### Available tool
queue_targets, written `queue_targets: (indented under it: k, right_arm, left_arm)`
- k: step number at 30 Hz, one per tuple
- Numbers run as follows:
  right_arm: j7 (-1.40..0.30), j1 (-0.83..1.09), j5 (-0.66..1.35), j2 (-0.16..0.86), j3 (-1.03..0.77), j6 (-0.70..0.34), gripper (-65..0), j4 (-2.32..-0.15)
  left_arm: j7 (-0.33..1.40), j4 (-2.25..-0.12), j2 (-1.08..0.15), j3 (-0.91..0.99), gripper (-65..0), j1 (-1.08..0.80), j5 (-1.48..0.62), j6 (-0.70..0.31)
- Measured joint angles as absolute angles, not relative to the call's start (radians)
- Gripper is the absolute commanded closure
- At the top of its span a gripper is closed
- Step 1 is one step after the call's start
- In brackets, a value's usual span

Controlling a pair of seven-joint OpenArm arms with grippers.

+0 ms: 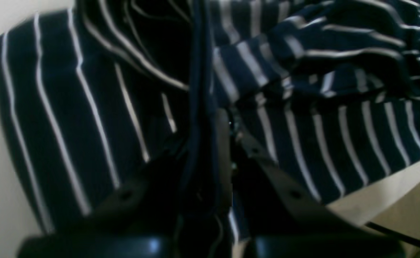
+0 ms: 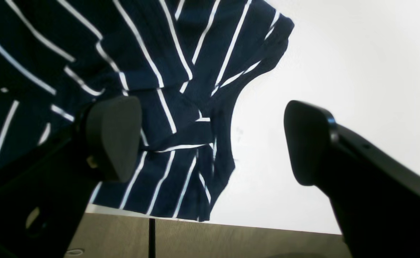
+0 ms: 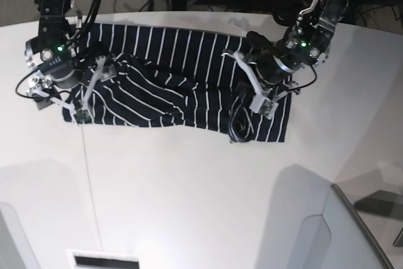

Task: Layout the t-shirt on the table in an organized manner, then fold the t-shirt properly
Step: 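Grasp the shirt's middle with the left gripper and fold it toward the right gripper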

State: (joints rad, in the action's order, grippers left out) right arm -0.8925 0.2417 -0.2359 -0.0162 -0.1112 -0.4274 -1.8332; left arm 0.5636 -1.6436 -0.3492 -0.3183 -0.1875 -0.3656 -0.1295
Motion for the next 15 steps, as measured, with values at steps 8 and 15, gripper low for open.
queue_targets:
  k: [8, 15]
  right_arm:
    - [-0.893, 0.242, -0.237, -0.017, -0.111, -0.428, -58.2, -1.833]
    - [-0.893, 0.241, -0.237, -0.017, -0.111, -0.428, -58.2, -1.833]
  left_arm:
    - [0.565, -1.599, -0.289, -0.336, 0.0, -0.193, -0.261, -0.129]
    - [0.566, -1.599, -0.288, -0.336, 0.0, -0.186, -0.257, -0.13]
